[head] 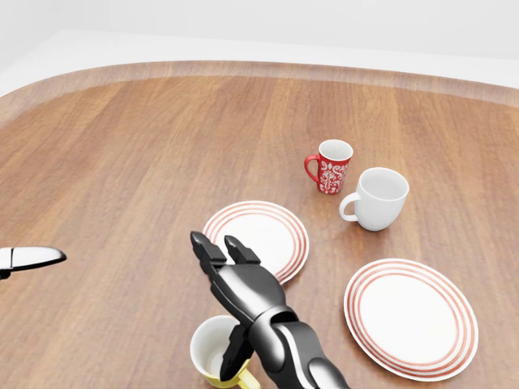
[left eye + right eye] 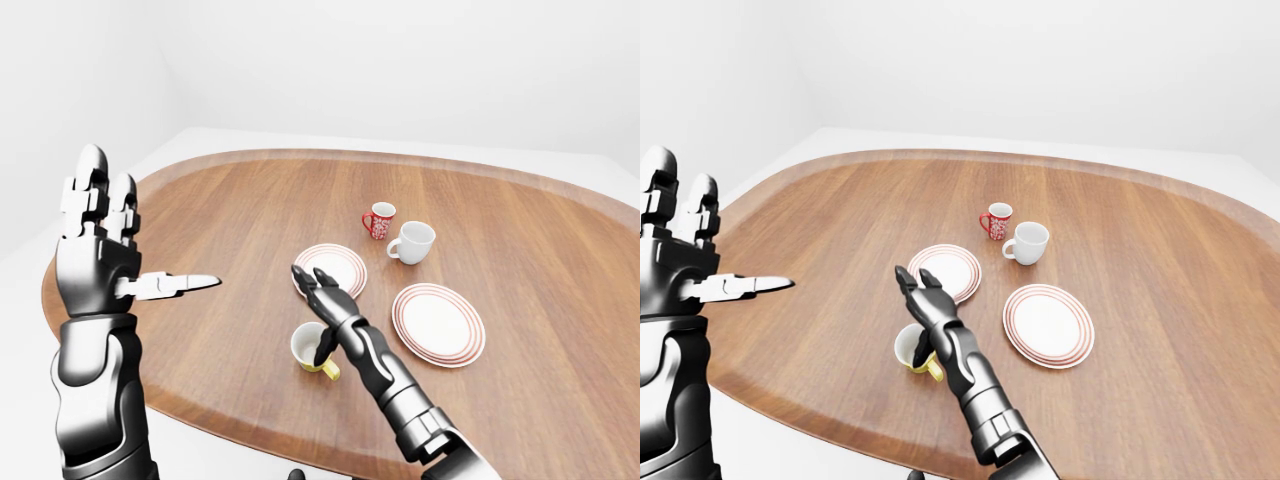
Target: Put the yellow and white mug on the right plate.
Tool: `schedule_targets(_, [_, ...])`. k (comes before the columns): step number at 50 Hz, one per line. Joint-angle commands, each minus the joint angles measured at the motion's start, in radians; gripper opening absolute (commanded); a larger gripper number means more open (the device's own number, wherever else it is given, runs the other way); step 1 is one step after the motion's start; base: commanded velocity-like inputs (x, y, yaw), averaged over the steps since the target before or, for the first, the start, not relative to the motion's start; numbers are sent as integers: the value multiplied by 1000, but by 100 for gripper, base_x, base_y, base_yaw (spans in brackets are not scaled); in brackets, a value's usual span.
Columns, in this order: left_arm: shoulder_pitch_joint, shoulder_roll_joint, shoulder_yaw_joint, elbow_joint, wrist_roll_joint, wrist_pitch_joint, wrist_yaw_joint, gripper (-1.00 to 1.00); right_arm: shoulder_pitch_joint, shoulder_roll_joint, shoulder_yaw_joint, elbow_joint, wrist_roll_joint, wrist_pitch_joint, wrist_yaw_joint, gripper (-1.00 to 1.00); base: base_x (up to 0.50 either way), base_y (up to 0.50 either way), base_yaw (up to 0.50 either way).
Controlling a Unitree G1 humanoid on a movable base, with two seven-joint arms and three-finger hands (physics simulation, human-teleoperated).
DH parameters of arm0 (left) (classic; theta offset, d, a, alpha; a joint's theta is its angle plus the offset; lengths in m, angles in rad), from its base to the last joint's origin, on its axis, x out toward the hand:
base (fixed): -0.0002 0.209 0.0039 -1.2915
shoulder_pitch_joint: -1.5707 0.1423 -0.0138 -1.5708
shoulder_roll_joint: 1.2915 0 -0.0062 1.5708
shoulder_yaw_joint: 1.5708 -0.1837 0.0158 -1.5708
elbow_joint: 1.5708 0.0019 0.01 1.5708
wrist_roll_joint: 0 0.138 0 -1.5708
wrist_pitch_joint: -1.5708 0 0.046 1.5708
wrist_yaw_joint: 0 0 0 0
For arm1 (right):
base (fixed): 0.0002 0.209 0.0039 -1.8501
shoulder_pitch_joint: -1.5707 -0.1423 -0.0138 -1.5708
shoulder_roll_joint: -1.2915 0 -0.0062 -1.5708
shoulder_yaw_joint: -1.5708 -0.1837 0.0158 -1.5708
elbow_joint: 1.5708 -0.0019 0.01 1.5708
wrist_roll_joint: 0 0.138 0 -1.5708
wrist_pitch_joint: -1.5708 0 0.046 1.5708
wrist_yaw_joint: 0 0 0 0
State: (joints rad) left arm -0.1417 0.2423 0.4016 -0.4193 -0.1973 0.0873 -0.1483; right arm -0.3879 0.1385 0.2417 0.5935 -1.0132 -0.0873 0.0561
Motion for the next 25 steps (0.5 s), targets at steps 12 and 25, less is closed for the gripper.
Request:
schedule_targets(12, [-1, 4, 4, -7, -7, 0, 3, 97, 9, 10, 10, 70, -14, 0, -45, 100, 0, 0, 0])
schedule_targets(25, [0, 4, 2, -8, -6, 0, 3, 97, 24, 12, 16, 101, -25, 0, -67, 100, 0, 0, 0])
